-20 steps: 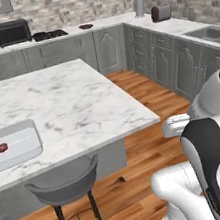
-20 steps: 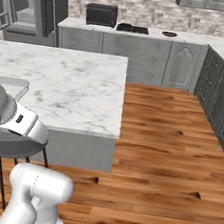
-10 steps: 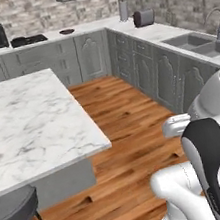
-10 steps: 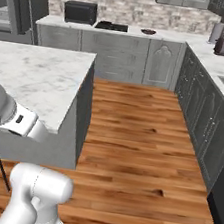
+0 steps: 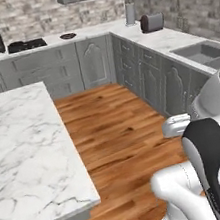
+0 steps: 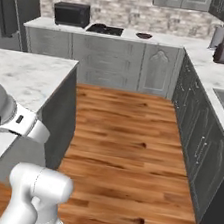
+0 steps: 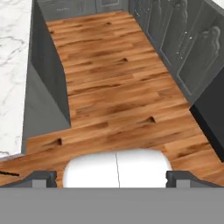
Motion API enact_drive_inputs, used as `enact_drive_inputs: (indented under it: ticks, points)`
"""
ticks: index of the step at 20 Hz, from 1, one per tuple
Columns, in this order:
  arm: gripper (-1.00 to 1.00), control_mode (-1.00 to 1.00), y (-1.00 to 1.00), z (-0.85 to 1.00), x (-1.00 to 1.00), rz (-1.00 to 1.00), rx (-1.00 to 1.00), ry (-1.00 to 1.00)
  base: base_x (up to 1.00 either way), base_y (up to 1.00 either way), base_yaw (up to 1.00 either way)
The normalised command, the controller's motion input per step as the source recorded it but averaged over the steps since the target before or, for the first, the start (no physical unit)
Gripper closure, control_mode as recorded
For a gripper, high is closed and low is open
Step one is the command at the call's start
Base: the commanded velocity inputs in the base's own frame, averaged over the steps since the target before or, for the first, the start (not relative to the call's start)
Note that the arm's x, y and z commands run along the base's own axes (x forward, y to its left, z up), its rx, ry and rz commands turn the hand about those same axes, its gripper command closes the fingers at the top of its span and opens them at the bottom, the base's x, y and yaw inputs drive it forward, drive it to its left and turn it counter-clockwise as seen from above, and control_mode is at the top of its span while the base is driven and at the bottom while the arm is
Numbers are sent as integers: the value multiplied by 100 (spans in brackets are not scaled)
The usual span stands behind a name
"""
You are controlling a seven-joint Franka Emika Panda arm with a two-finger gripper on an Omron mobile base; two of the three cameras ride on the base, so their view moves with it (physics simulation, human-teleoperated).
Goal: Place the cold items (mushroom and squash) from the fridge in one tupperware on the dining counter. Place the warm items (kebab skewer and hot dog) in the stove area in another tupperware.
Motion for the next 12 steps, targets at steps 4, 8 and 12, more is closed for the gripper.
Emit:
enact_drive_inputs:
  ticks: [4,8,12]
  points:
    - [-100,100,0,0,0,0,0,0,100,-57,21]
    - [-100,100,0,0,0,0,0,0,100,-62,17]
    - [-100,100,0,0,0,0,0,0,100,-48,13]
